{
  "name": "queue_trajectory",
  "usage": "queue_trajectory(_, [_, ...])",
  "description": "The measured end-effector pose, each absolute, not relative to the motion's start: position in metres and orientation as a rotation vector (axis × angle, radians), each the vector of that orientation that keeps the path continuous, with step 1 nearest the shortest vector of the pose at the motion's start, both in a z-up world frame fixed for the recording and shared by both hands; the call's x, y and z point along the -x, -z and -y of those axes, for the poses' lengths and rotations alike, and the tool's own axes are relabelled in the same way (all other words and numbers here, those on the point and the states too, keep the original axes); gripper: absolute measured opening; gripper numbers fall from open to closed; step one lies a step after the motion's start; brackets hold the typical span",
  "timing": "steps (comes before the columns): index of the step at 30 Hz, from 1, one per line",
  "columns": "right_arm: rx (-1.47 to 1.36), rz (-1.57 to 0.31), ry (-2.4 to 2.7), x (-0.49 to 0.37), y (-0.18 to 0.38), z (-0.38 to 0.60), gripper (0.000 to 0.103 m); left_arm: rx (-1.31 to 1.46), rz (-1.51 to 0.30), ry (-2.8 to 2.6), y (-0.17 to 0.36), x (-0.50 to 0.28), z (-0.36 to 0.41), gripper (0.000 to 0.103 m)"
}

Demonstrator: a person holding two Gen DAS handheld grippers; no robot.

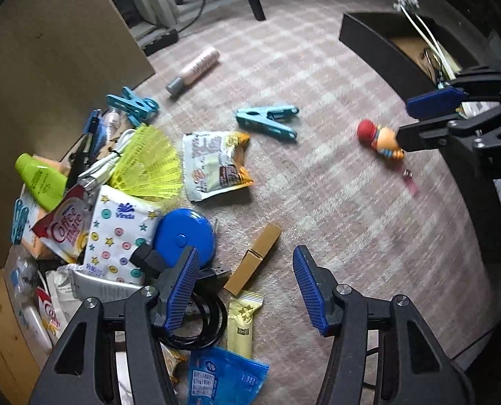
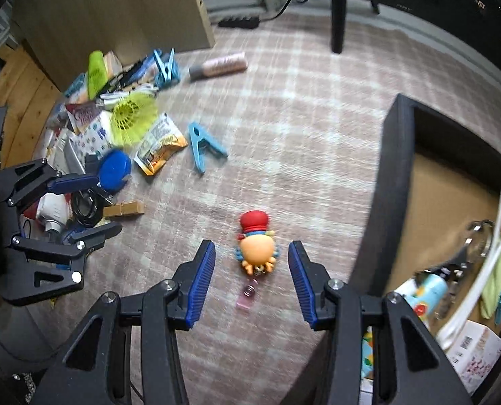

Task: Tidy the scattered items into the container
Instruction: 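Grasp the wooden clothespin with the left gripper while the right grasps the toy figure, then carry the wooden clothespin and toy figure into the tray and release both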

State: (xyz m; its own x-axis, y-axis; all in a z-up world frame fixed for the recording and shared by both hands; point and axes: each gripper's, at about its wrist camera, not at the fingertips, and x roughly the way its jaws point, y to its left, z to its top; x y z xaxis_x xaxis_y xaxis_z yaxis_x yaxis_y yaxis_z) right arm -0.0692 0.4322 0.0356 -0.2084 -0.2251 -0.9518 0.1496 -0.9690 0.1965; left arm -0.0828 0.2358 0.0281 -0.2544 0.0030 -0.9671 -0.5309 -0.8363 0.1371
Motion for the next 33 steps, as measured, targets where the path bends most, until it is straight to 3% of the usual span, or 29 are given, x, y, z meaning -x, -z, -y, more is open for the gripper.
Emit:
queue_trajectory(6, [-1.860, 0.081, 2.240, 0.077, -0.018, -0.426, 0.044, 1.672, -0.679, -2.086, -0.015, 0.082, -0.241, 0.054])
queue_trajectory(12, [-1.896, 0.091, 2.224, 0.082, -0.010, -0.429, 0.041, 1.698, -0.673, -2.052, -0.006, 0.085, -0.244, 0.041])
queue_trajectory(19, [-1.905, 0.083, 2.226, 0.081, -0.011, -0.432, 0.031, 1.696, -0.625, -2.048, -0.006, 0.082, -0.248, 0.014])
queue_trajectory(26, [-1.889, 0.149, 2.257, 0.078, -0.018, -0.439, 0.030, 1.716, -0.550, -2.094, -0.010, 0.080, -0.247, 0.012])
queue_trajectory(33, [-1.775, 0.260, 2.329, 0.070, -0.059, -0.468, 0.030, 1.645, -0.473, -2.143, -0.040, 0.073, -0.260, 0.012])
